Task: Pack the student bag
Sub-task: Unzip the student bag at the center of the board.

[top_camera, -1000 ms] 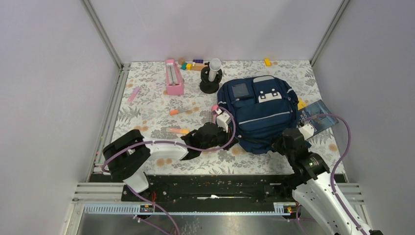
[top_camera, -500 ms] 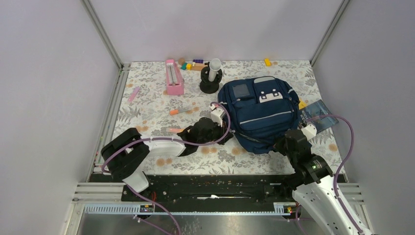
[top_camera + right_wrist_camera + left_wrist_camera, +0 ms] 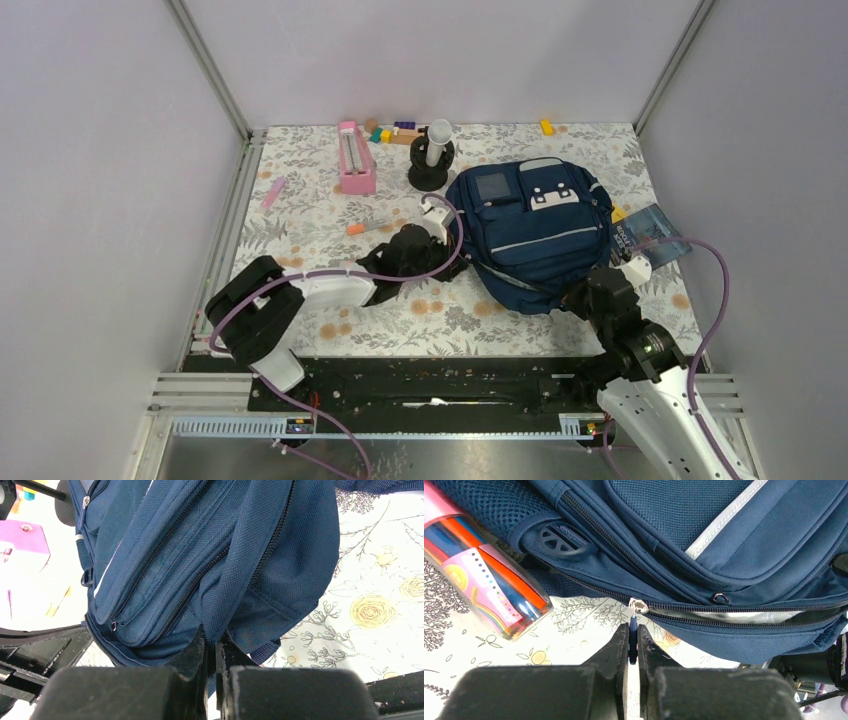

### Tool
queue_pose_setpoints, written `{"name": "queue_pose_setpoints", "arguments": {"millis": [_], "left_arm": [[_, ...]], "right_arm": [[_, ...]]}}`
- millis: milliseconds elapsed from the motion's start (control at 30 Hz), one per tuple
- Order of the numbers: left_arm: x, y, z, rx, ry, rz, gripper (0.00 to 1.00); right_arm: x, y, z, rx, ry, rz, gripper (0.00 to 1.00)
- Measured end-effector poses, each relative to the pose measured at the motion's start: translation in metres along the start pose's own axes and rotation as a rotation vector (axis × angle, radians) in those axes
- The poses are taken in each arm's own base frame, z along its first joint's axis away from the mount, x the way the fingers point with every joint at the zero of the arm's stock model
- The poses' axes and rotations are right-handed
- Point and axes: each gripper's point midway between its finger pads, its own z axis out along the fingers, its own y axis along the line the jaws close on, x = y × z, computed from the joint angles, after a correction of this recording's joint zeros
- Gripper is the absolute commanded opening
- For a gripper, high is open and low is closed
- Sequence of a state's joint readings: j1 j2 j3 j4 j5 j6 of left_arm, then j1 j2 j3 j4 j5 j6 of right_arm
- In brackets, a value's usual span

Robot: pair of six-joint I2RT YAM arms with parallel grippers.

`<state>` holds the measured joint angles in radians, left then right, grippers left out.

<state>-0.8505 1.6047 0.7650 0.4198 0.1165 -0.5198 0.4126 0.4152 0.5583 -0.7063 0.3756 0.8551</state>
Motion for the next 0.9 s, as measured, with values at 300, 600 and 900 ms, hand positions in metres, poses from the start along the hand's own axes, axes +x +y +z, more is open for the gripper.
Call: {"name": "queue_pose_setpoints", "arguments": {"millis": [300,600,900], "left_arm": [[-0.005,0.018,0.006,-0.035,0.020,-0.017,0.00],[-0.012,0.032,0.008,-0.061,0.030,-0.037,0.00],[-0.027,0.046,0.019,-0.101,0.042,-0.047,0.00]], "right_arm": [[-0.004,0.000,-0.006,-0.009,-0.009,-0.009,0.00],[-0.007,0.000,-0.012,-0.021,-0.018,-0.010,0.00],[-0.009,0.001,-0.015,-0.035,-0.030,-0.004,0.00]]}}
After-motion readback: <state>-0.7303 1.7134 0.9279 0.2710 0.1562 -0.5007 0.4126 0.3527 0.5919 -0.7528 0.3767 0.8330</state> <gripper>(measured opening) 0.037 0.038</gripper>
